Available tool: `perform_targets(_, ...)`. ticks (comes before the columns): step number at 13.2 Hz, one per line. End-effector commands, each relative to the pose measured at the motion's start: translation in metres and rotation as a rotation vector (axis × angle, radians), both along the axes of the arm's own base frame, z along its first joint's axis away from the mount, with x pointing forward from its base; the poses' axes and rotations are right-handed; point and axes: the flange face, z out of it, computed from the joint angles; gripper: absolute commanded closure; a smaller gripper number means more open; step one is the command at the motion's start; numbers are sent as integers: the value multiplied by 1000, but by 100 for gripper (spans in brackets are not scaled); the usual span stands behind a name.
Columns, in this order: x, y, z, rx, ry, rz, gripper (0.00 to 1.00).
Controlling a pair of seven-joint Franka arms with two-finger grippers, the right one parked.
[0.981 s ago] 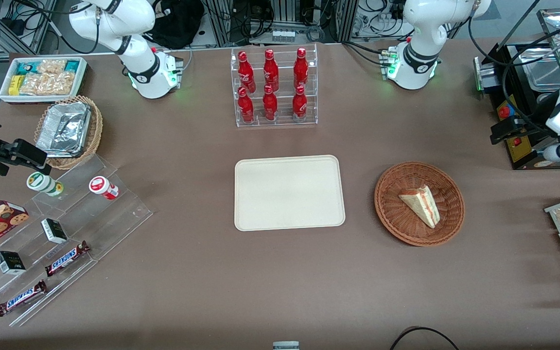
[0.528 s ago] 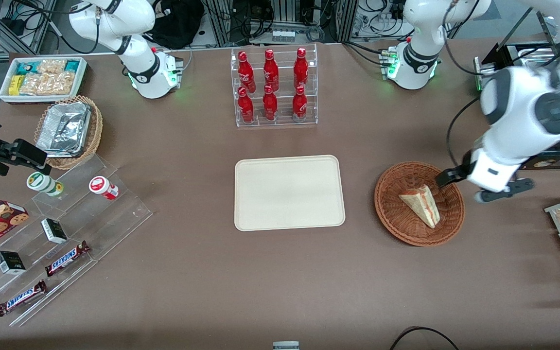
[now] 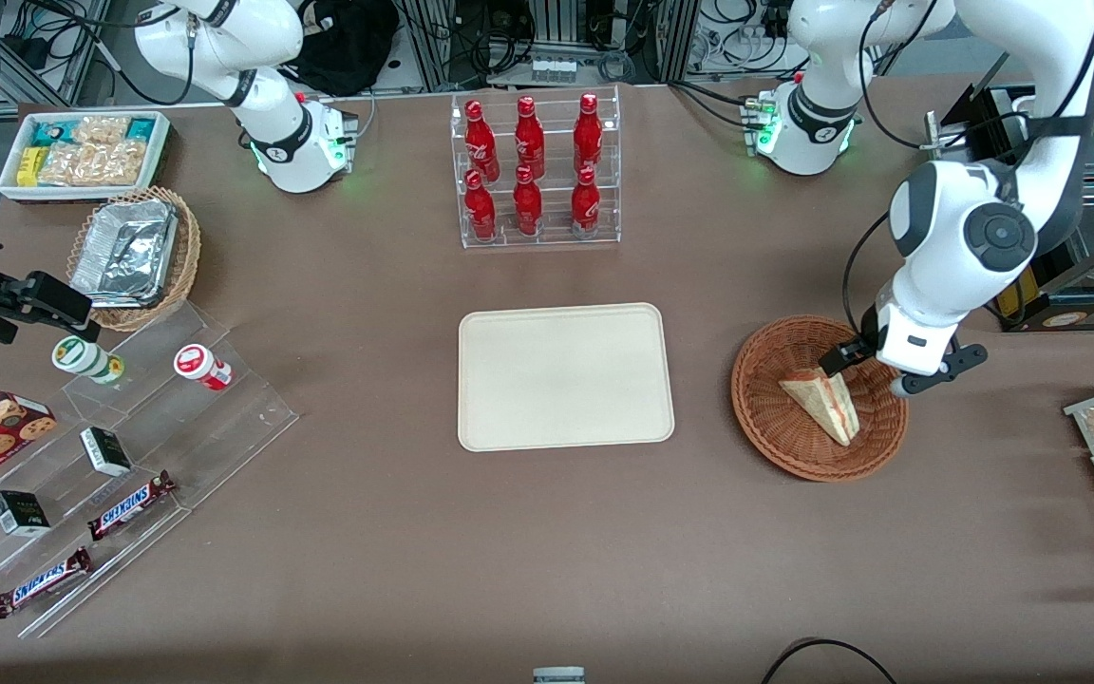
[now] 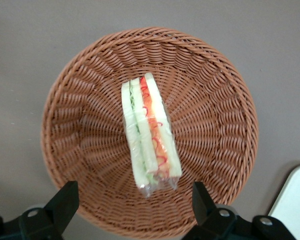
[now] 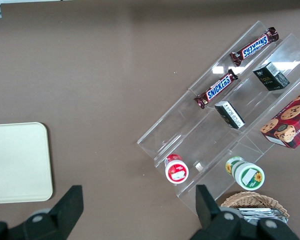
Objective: Place sandwich from basket to tray
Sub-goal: 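Lower the left gripper and close it on the sandwich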
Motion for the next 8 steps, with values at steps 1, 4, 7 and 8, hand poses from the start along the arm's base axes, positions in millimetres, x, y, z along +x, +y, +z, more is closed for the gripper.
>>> perform_targets(1,4,-10,-18,-13,-13,56,0)
perform_targets(4,8,-15,-39,-32,-20,87,0)
perform_targets(7,8,-15,-51,-38,-10,87,0)
perform_targets(8,9,-15,-56,-41,-11,89,6)
